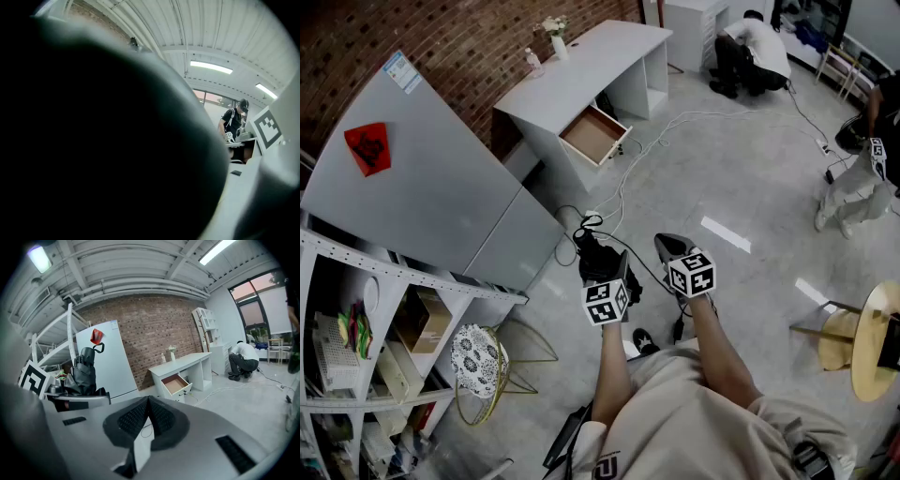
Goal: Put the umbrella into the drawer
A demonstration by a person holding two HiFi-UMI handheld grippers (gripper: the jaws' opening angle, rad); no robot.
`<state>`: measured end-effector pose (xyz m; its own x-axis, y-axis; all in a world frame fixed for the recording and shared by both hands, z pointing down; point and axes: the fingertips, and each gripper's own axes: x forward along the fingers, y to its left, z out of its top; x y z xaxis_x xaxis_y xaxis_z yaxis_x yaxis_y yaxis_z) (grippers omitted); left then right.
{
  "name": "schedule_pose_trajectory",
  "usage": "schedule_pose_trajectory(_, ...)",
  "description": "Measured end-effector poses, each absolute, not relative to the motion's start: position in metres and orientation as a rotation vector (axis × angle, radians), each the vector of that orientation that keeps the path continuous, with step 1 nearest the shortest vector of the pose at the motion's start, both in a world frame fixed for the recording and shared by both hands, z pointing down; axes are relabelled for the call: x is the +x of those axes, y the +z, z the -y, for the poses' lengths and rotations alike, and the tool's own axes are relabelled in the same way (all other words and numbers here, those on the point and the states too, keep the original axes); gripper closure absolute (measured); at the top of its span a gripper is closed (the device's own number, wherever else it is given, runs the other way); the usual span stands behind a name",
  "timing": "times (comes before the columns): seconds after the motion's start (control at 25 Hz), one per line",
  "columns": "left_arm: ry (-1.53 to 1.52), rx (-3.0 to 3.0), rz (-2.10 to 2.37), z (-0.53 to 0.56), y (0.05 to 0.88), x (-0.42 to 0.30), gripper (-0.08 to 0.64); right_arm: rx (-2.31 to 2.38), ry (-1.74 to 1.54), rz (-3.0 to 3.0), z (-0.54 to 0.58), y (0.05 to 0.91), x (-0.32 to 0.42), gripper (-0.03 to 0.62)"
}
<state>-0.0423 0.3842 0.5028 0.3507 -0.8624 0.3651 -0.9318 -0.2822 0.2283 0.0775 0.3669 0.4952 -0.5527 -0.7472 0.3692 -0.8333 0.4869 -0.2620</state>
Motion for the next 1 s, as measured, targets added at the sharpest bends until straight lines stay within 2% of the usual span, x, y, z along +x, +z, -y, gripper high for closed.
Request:
schedule_pose_trajectory(0.48,0.205,2.183,1.577,-0.388,0.515,-0.106,0.284,1.397,0.53,2.44,-0.385,0.497,0.045,0.525)
schedule_pose_trajectory(1.0,0.144,2.109,1.624,-0.387,0.523,-0.16,0.282,1.354,0.578,2.494,-0.371,0.494,0.012,0.525)
